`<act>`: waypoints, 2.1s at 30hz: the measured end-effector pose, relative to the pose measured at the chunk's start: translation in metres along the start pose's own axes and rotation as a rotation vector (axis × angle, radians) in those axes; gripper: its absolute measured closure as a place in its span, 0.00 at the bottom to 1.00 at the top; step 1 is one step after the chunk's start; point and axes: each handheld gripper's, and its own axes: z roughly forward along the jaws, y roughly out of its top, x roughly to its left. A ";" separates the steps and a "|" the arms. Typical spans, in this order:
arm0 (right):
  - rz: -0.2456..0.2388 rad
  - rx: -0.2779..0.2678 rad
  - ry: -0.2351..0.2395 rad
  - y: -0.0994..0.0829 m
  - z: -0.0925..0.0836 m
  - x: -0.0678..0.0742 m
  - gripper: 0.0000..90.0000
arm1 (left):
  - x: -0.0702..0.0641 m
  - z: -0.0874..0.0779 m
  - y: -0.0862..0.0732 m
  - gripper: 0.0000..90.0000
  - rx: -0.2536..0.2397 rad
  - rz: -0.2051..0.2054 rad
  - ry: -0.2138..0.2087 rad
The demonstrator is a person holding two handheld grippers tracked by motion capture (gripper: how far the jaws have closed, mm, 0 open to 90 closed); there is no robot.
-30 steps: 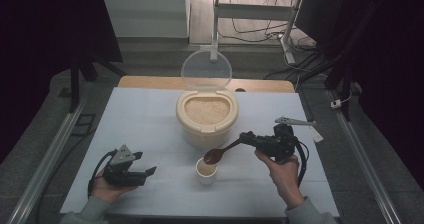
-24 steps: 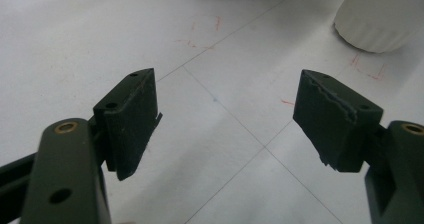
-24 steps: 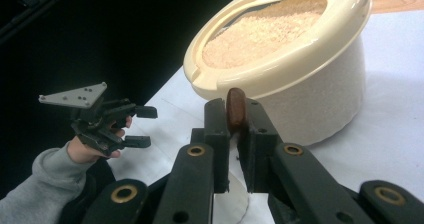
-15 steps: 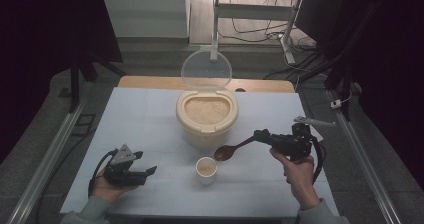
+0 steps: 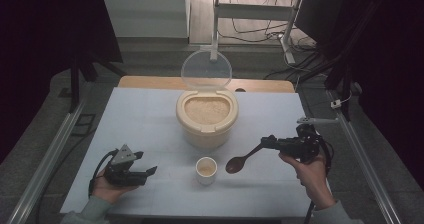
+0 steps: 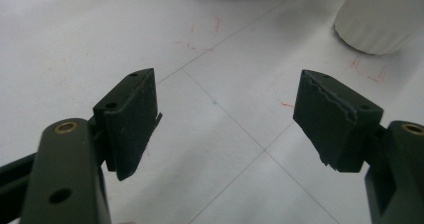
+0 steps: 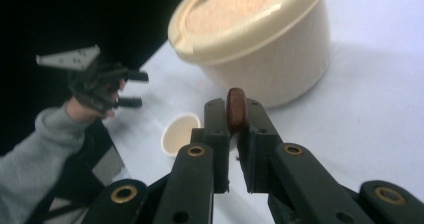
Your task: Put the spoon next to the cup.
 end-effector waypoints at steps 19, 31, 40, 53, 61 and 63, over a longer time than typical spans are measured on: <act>-0.064 0.288 0.089 -0.008 0.056 0.004 0.92 | -0.001 0.002 0.000 0.28 0.007 0.005 -0.005; -0.037 0.293 0.065 -0.008 0.076 -0.007 0.88 | -0.001 0.003 0.000 0.28 0.013 0.009 -0.004; -0.041 0.256 -0.013 -0.012 0.096 -0.021 0.81 | -0.001 0.003 -0.001 0.28 0.016 0.011 -0.004; -0.079 0.278 -0.117 -0.024 0.128 -0.037 0.66 | -0.001 0.004 -0.001 0.28 0.022 0.015 -0.005; -0.103 0.283 -0.190 -0.031 0.141 -0.041 0.60 | -0.001 0.005 -0.001 0.28 0.023 0.016 -0.005; -0.106 0.285 -0.206 -0.032 0.144 -0.041 0.59 | -0.001 0.005 -0.001 0.28 0.023 0.016 -0.005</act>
